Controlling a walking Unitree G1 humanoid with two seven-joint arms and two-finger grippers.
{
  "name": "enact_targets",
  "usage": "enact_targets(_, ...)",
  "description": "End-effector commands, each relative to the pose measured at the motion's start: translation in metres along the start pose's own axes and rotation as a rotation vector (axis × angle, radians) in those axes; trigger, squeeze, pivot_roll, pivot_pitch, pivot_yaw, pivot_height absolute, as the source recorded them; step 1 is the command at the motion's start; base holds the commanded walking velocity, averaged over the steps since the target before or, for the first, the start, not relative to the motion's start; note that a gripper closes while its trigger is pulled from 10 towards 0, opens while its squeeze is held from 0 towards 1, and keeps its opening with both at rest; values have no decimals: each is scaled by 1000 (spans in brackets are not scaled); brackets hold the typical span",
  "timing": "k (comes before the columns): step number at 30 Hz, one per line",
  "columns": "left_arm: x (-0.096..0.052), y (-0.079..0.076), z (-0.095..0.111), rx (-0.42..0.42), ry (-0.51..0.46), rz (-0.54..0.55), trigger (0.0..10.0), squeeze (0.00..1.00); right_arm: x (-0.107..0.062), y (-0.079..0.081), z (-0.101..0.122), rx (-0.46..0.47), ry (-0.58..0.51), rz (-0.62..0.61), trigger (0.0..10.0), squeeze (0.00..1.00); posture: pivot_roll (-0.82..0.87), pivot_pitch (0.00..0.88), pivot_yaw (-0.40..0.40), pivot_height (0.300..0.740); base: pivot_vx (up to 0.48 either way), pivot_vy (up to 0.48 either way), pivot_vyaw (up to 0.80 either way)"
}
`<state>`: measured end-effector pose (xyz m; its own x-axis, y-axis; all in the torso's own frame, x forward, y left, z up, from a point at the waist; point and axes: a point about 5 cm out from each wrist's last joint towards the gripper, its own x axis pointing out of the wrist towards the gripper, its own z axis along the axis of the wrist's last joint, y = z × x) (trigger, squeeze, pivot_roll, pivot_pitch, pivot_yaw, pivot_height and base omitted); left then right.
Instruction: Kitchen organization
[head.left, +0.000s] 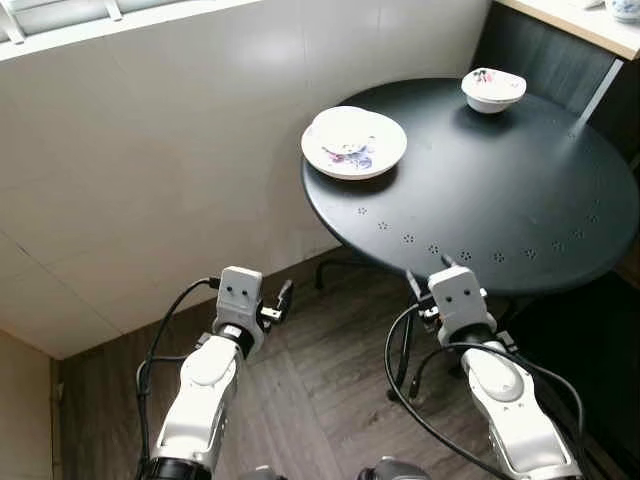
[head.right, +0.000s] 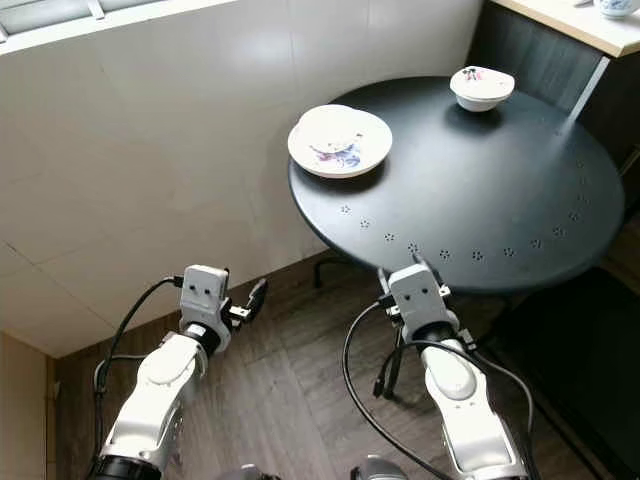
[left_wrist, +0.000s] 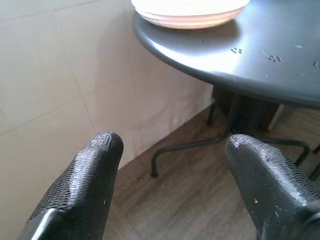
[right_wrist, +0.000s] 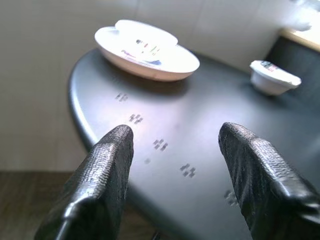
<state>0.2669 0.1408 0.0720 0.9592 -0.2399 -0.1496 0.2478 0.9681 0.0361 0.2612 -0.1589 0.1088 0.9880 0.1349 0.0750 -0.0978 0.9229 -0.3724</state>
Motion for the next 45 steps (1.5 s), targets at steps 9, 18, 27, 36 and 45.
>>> enact_targets(9, -2, 3, 5, 2, -39, 20, 10000, 0, 1, -8, 16, -36, -128, -78, 10000, 0, -116, 75, 33, 740, 0, 0, 0)
enact_targets(18, -2, 2, 3, -5, -44, 23, 10000, 0, 1, -6, 13, -49, -134, -73, 10000, 0, -119, 61, 30, 740, 182, 0, 0)
enact_targets(27, -3, 2, 3, -11, -50, 24, 10000, 0, 0, -5, 13, -56, -140, -70, 10000, 0, -119, 53, 30, 740, 295, 0, 0)
enact_targets(36, -3, 2, 1, -11, -48, 22, 10000, 0, 0, -3, 10, -55, -128, -70, 10000, 0, -122, 37, 31, 740, 304, 0, 0)
enact_targets(45, -3, 2, -2, -11, -42, 21, 10000, 0, 0, -1, 6, -53, -117, -67, 10000, 0, -125, 19, 30, 740, 306, 0, 0)
